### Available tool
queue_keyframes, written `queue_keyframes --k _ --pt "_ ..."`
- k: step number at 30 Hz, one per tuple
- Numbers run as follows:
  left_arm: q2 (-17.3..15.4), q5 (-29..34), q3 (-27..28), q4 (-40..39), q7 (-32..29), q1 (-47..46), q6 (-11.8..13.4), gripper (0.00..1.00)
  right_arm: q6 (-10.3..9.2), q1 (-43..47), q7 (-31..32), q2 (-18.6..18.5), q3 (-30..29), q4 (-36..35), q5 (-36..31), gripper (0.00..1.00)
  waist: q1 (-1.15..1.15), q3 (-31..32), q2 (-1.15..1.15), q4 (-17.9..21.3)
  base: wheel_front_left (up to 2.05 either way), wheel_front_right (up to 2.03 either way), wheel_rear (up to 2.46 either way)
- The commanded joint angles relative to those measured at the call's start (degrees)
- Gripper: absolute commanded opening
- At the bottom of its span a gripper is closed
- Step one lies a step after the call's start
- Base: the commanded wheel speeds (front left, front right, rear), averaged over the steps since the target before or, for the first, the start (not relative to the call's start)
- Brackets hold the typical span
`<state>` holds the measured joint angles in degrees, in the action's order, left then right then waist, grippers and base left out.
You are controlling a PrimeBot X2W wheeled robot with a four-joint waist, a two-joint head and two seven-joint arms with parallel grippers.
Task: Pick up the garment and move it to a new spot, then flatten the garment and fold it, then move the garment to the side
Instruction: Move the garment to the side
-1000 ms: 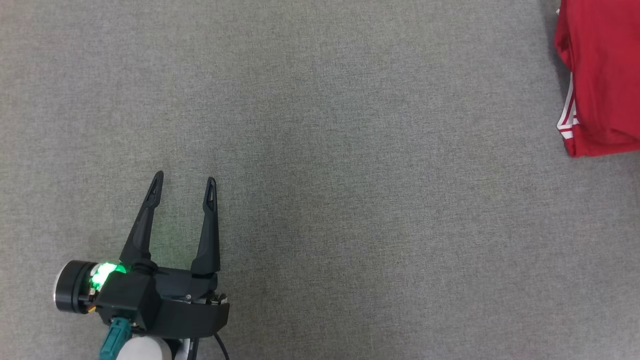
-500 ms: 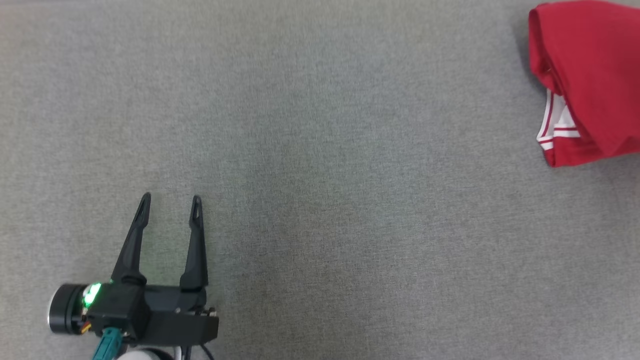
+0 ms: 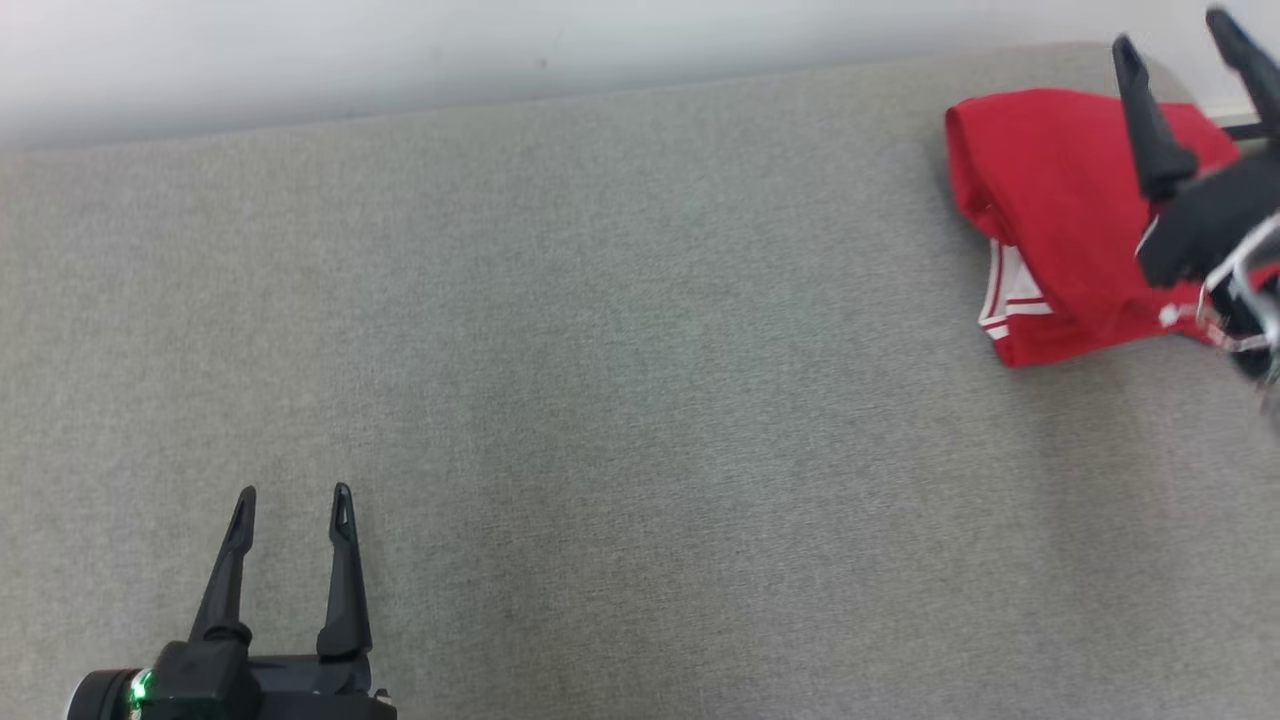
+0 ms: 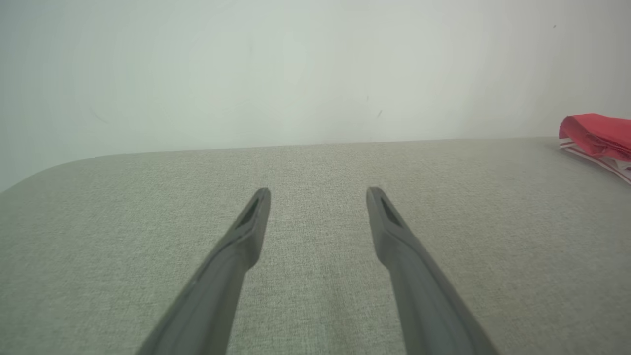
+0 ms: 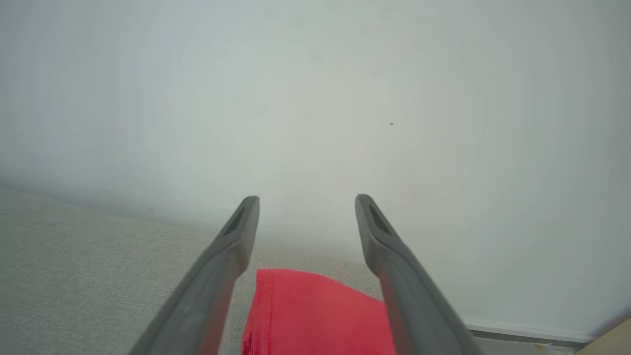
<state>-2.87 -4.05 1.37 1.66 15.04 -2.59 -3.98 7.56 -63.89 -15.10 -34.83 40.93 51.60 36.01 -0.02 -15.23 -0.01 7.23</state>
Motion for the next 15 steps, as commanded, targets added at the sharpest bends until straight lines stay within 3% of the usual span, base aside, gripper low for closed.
queue_keyframes --k 1,5,10,15 --pt "0.0 -0.7 0.3 0.3 0.1 0.5 0.4 1.0 -0.13 5.0 0.0 1.4 -5.1 -3.7 -2.6 1.0 0.02 1.9 0.01 0.9 0.0 0.0 0.0" --pt "0.0 -0.7 0.1 0.9 0.1 0.8 0.6 1.0 -0.13 18.9 0.0 6.6 -21.8 -18.8 -12.1 1.0 0.02 3.0 0.01 0.3 0.0 0.0 0.0" --pt "0.0 -0.8 0.0 1.1 0.1 1.3 0.9 1.0 -0.13 30.6 0.0 13.8 -31.4 -30.9 -19.3 1.0 0.02 4.2 0.01 0.0 0.0 0.0 0.0" --pt "0.0 -1.0 -0.3 1.2 0.1 1.7 1.3 1.0 -0.13 37.5 0.0 17.9 -35.7 -37.2 -22.1 1.0 0.02 5.4 0.01 -0.2 0.0 0.0 0.0"
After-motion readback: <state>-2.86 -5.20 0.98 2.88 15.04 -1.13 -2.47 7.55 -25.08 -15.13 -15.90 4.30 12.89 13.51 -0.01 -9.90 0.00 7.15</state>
